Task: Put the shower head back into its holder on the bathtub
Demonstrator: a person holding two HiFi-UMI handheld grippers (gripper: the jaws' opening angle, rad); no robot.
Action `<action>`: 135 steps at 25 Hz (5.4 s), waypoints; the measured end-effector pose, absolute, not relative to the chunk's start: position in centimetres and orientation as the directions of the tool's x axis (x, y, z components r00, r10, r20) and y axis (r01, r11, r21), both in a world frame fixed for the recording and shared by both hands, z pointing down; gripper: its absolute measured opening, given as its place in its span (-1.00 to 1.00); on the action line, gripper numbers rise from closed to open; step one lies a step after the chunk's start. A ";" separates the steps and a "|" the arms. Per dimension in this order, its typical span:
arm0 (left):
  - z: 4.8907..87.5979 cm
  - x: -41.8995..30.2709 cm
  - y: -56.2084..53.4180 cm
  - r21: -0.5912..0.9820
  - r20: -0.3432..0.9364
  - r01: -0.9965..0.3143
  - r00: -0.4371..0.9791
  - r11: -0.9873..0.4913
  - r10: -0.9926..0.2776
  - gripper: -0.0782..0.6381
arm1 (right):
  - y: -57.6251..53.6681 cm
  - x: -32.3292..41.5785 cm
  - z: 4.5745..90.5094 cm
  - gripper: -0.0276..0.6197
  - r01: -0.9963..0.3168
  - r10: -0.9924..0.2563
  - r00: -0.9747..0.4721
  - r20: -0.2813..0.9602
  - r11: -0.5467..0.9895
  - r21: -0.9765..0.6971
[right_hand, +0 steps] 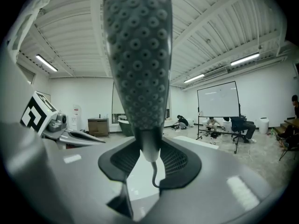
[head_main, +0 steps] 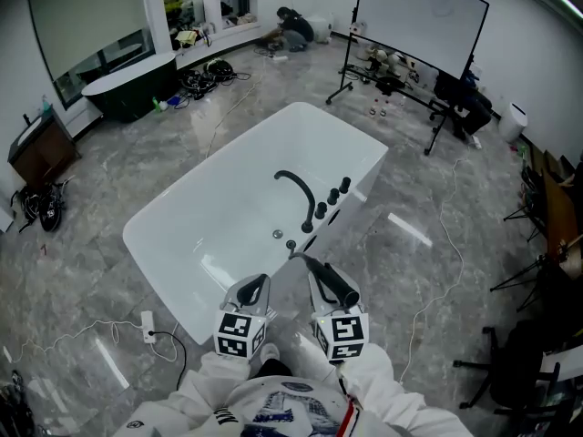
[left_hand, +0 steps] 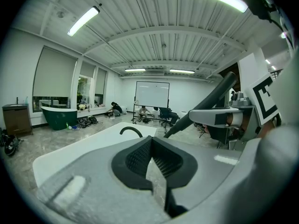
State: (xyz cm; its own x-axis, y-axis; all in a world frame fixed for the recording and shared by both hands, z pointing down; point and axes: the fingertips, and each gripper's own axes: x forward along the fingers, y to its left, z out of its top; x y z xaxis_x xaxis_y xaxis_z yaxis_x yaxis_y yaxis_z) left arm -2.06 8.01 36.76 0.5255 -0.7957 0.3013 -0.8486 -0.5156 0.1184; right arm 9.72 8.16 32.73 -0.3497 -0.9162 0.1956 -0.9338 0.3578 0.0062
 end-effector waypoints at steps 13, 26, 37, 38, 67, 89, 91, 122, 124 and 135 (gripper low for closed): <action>37.3 -4.0 1.8 0.123 0.297 -0.818 0.571 -0.562 -0.766 -0.79 | 2.7 8.0 33.9 -0.49 -0.952 -0.930 -0.293 0.223 0.304 0.016; 38.7 -5.3 -2.8 0.148 0.300 -0.788 0.611 -0.597 -0.733 -0.79 | -1.5 7.1 35.4 -0.49 -0.970 -0.938 -0.229 0.260 0.243 0.025; 39.2 -4.9 -3.8 0.176 0.298 -0.782 0.621 -0.598 -0.724 -0.78 | -2.8 7.0 35.8 -0.49 -0.968 -0.932 -0.227 0.282 0.247 0.036; 39.2 -4.9 -4.0 0.176 0.299 -0.784 0.619 -0.596 -0.726 -0.78 | -3.0 7.0 35.9 -0.49 -0.968 -0.931 -0.230 0.283 0.250 0.036; 42.4 -2.9 -11.6 0.155 0.386 -0.904 0.427 -0.399 -0.818 -0.78 | -12.1 9.4 40.6 -0.49 -0.876 -0.805 -0.454 0.382 0.481 -0.028; 44.4 -1.4 -12.1 0.108 0.438 -0.983 0.182 -0.149 -0.881 -0.79 | -15.4 9.9 45.6 -0.49 -0.716 -0.611 -0.657 0.442 0.689 -0.112; 44.6 -1.1 -12.6 0.106 0.438 -0.983 0.184 -0.152 -0.880 -0.78 | -15.7 9.8 45.7 -0.49 -0.716 -0.609 -0.657 0.445 0.688 -0.115; 54.9 -2.8 -14.9 0.159 0.459 -0.976 0.209 -0.151 -0.863 -0.78 | -16.2 7.5 56.4 -0.49 -0.736 -0.566 -0.582 0.584 0.672 -0.082; 55.3 -2.7 -14.9 0.164 0.457 -0.975 0.213 -0.153 -0.864 -0.78 | -16.2 7.5 56.8 -0.49 -0.737 -0.565 -0.578 0.588 0.671 -0.081; 58.4 -3.0 -15.3 0.165 0.466 -0.975 0.210 -0.149 -0.860 -0.78 | -16.4 6.8 59.7 -0.49 -0.744 -0.562 -0.562 0.606 0.664 -0.075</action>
